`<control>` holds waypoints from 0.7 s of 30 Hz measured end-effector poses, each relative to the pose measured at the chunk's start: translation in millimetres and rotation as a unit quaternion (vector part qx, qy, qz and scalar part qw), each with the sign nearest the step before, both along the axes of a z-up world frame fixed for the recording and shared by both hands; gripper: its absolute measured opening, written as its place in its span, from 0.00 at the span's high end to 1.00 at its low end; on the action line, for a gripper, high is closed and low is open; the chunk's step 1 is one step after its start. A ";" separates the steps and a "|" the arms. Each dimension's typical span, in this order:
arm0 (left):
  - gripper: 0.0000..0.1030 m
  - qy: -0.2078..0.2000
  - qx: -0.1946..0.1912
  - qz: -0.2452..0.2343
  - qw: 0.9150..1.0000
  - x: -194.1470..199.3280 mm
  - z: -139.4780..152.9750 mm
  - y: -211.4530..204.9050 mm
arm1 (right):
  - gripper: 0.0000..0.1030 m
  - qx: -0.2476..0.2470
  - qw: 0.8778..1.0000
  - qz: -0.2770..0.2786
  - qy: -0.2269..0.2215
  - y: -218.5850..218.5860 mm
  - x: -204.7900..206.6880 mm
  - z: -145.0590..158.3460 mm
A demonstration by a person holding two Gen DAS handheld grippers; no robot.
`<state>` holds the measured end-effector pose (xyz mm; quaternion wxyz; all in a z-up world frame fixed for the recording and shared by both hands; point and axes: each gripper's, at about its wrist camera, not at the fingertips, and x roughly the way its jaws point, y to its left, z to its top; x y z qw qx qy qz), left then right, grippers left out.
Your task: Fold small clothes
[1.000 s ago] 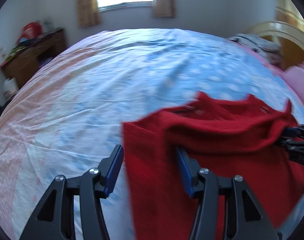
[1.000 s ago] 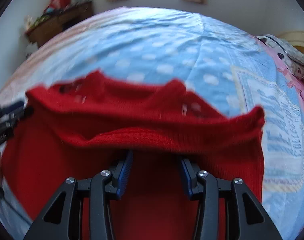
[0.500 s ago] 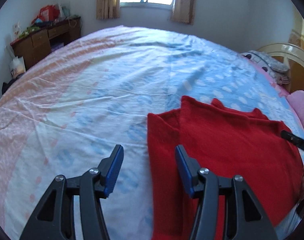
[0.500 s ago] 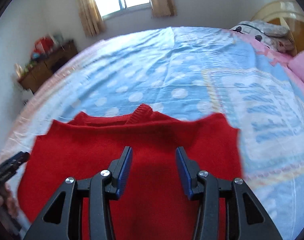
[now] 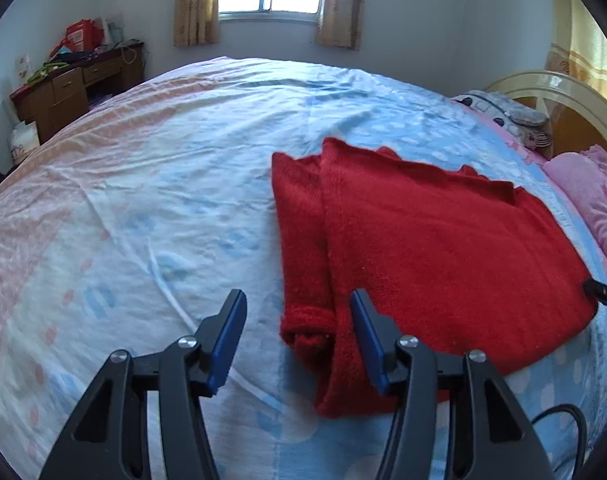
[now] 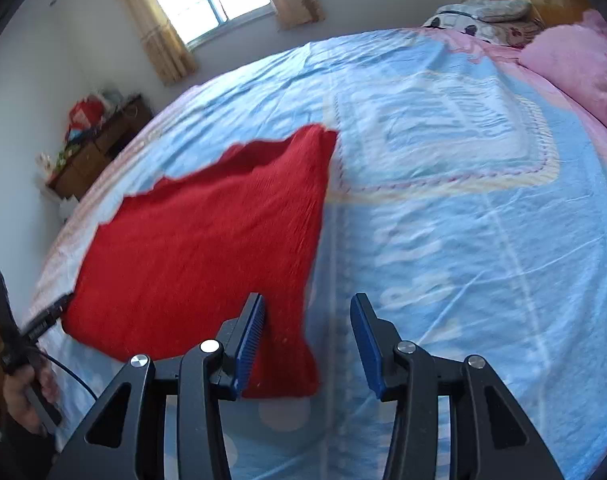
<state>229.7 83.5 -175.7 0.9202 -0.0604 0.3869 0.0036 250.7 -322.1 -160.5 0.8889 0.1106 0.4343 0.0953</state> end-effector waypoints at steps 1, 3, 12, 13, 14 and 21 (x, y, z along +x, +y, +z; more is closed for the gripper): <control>0.37 0.003 0.004 0.006 1.000 -0.3 -1.7 -0.2 | 0.55 -0.007 1.000 0.003 0.007 4.6 1.8 -3.9; 0.35 0.000 0.004 0.014 1.000 -2.6 -3.6 1.3 | 0.55 -0.035 0.999 -0.009 -0.002 11.5 -2.1 -1.4; 0.34 -0.037 -0.035 0.020 0.999 -12.2 12.9 13.6 | 0.55 -0.066 0.990 0.079 -0.099 97.5 -1.0 43.9; 0.34 -0.044 -0.035 0.015 0.998 -10.2 19.0 12.3 | 0.55 -0.067 0.989 0.090 -0.101 107.4 1.2 41.3; 0.34 -0.053 -0.033 0.002 0.998 -5.0 28.0 8.4 | 0.55 -0.073 0.988 0.097 -0.101 118.2 2.6 36.4; 0.52 -0.020 -0.057 -0.064 0.996 59.0 25.1 -9.8 | 0.55 -0.080 0.987 0.112 -0.085 163.9 -19.1 -8.6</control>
